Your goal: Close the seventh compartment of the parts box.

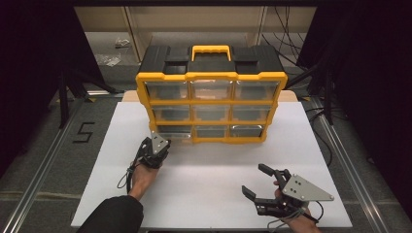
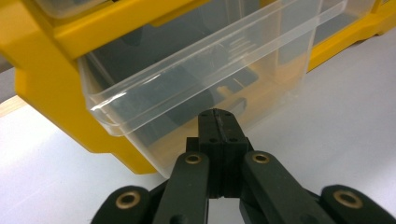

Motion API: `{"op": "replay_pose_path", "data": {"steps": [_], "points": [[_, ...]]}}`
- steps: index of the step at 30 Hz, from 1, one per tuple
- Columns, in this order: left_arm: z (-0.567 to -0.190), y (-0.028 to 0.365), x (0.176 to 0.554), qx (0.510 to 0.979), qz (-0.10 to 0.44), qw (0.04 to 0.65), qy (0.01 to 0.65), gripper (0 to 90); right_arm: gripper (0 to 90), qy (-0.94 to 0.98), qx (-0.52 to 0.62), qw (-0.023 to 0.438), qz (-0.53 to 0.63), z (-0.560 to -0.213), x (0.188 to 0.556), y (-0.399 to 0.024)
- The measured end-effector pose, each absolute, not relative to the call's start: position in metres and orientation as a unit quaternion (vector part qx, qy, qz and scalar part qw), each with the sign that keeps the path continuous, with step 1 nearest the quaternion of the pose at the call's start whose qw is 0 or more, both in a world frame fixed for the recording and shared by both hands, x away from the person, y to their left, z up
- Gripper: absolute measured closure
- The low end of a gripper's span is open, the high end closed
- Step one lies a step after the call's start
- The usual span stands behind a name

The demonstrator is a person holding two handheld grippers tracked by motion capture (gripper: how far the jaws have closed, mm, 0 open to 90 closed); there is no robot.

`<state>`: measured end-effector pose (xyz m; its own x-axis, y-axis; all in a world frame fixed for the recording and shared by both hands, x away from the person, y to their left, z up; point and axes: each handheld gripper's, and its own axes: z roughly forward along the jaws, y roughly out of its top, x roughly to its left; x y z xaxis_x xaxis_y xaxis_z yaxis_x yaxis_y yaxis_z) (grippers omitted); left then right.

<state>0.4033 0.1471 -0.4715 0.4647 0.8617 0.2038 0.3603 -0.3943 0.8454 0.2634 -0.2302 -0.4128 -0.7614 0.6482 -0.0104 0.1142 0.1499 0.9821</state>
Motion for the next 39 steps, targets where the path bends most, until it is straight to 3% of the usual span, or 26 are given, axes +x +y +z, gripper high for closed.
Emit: {"op": "replay_pose_path", "data": {"steps": [39], "points": [[-0.475, 0.149, 0.420, 0.767, 0.335, 0.368, 0.405, 89.7, 19.3, 0.724, 0.264, 0.223, 0.597, -0.413, 0.263, -0.230]]}}
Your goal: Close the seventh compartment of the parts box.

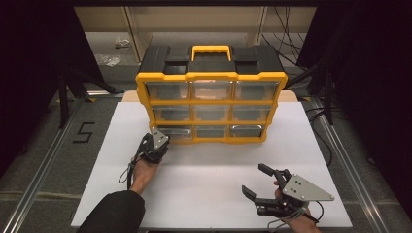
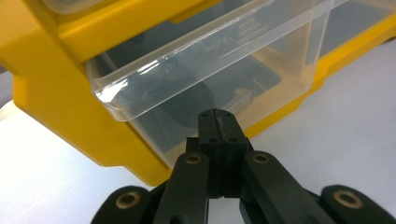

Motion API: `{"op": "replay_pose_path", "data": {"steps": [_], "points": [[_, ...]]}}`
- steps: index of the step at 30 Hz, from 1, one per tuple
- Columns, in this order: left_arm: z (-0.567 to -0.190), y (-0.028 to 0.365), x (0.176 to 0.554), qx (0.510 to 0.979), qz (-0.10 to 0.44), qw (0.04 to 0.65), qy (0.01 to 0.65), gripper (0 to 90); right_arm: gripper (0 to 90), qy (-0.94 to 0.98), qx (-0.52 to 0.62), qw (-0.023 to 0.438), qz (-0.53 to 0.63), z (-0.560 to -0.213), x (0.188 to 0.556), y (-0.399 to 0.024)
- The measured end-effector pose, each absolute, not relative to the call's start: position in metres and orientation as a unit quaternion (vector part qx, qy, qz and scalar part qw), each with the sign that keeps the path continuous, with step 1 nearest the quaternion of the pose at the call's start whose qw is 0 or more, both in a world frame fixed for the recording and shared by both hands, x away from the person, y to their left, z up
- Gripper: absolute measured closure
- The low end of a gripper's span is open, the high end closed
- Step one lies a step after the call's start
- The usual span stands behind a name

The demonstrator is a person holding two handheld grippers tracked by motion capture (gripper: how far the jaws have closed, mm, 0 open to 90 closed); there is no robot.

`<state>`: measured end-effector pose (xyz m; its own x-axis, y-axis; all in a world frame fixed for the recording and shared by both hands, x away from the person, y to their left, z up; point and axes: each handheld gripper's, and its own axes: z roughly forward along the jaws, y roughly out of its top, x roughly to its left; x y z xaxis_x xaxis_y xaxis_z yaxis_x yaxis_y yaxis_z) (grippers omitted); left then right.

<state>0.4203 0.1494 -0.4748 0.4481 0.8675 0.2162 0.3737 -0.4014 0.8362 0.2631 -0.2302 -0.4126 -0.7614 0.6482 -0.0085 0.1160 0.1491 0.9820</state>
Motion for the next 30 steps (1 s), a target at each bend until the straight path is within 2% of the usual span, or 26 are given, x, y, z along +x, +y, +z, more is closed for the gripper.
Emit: {"op": "replay_pose_path", "data": {"steps": [30], "points": [[-0.476, 0.152, 0.432, 0.747, 0.336, 0.390, 0.421, 89.7, 19.3, 0.725, 0.264, 0.221, 0.597, -0.413, 0.265, -0.230]]}}
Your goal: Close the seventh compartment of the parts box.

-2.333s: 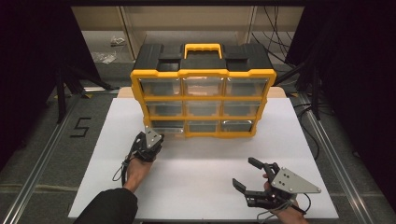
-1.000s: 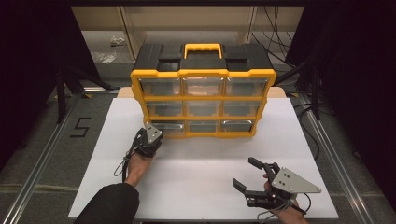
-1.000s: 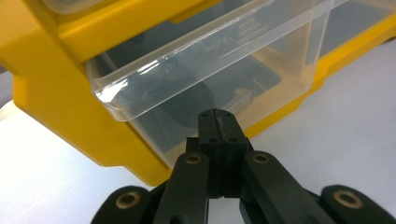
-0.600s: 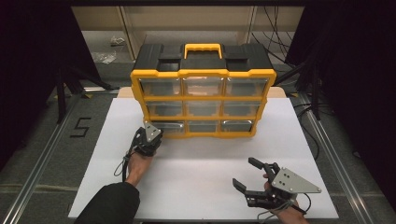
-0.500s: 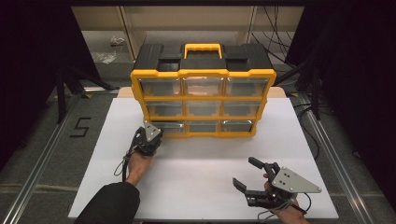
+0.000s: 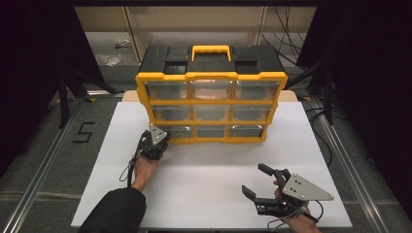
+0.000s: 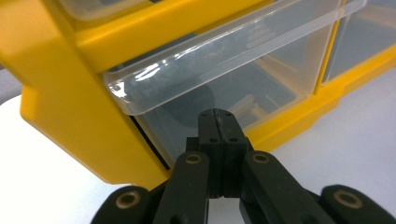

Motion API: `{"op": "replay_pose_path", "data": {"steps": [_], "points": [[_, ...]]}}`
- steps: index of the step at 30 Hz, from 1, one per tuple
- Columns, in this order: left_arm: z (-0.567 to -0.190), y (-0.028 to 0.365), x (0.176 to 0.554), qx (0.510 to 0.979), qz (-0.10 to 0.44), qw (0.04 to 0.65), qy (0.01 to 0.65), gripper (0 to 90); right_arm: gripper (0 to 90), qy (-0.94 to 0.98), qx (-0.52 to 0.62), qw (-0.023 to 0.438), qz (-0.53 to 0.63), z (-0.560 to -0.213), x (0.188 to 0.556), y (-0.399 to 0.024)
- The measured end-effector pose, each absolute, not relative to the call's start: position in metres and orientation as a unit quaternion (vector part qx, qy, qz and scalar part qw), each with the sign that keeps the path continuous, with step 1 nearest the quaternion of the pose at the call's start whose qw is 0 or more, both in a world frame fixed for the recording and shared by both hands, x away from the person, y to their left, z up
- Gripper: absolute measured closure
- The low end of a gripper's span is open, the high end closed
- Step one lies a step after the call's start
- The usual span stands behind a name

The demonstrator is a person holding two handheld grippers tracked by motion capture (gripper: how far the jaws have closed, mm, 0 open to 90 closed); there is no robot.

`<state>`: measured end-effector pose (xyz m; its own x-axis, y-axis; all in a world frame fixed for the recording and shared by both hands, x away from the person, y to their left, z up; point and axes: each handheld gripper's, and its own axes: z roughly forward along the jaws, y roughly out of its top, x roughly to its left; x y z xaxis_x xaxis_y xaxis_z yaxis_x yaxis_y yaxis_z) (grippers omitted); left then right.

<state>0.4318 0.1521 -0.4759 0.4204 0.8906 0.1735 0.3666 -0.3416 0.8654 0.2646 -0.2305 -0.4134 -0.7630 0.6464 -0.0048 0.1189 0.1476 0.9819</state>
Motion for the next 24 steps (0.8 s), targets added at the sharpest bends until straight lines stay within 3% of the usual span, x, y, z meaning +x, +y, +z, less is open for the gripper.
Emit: {"op": "replay_pose_path", "data": {"steps": [24], "points": [[-0.4724, 0.1532, 0.4380, 0.731, 0.307, 0.409, 0.452, 89.7, 19.3, 0.725, 0.263, 0.221, 0.597, -0.4134, 0.2643, -0.2302]]}}
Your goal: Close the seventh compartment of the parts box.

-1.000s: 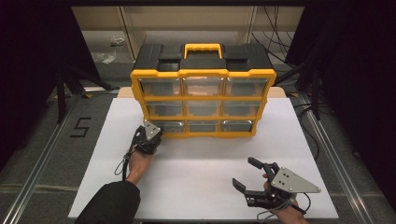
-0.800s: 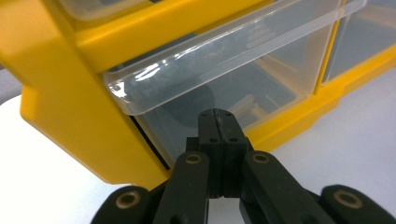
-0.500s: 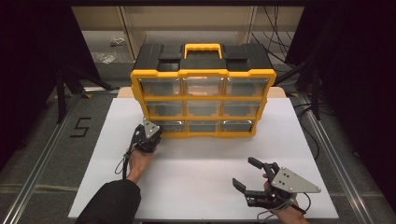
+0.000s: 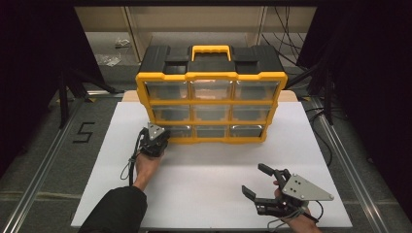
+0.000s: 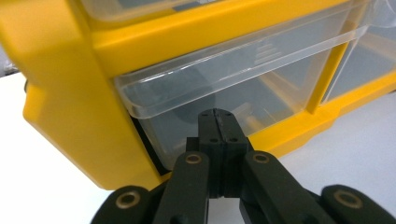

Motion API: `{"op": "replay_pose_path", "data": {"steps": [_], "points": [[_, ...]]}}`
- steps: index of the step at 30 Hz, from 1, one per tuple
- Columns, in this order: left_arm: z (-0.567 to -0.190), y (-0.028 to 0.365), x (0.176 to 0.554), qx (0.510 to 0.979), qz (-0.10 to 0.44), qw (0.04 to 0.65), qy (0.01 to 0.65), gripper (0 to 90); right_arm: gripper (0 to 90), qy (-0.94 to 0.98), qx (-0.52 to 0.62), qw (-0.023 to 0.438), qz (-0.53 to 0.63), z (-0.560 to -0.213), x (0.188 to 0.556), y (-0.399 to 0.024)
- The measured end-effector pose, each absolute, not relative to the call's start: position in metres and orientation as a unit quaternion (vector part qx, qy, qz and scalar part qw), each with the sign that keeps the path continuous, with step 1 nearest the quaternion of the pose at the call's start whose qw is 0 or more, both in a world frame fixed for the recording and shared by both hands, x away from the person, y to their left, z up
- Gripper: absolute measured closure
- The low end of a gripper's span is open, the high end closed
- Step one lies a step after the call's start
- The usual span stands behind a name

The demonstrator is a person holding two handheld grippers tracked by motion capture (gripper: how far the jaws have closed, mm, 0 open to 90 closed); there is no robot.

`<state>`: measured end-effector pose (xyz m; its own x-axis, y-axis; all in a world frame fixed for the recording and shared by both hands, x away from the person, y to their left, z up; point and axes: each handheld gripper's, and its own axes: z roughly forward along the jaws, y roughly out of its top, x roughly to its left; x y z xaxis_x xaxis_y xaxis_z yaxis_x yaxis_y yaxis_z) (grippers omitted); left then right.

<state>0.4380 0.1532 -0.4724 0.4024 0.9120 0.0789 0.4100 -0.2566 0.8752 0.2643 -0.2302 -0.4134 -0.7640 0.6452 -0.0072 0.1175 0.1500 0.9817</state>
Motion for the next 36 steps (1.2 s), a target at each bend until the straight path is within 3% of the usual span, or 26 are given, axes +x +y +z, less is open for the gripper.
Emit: {"op": "replay_pose_path", "data": {"steps": [5, 15, 21, 36], "points": [[-0.473, 0.152, 0.437, 0.735, 0.302, 0.406, 0.451, 89.5, 19.3, 0.725, 0.263, 0.221, 0.597, -0.413, 0.264, -0.230], [-0.473, 0.145, 0.436, 0.736, 0.266, 0.423, 0.456, 68.4, 19.3, 0.724, 0.265, 0.222, 0.597, -0.413, 0.265, -0.232], [-0.471, 0.146, 0.434, 0.733, 0.247, 0.442, 0.455, 62.6, 19.3, 0.724, 0.265, 0.222, 0.596, -0.413, 0.264, -0.231], [-0.457, 0.141, 0.420, 0.731, 0.214, 0.487, 0.429, 36.1, 19.3, 0.724, 0.264, 0.222, 0.596, -0.413, 0.264, -0.232]]}}
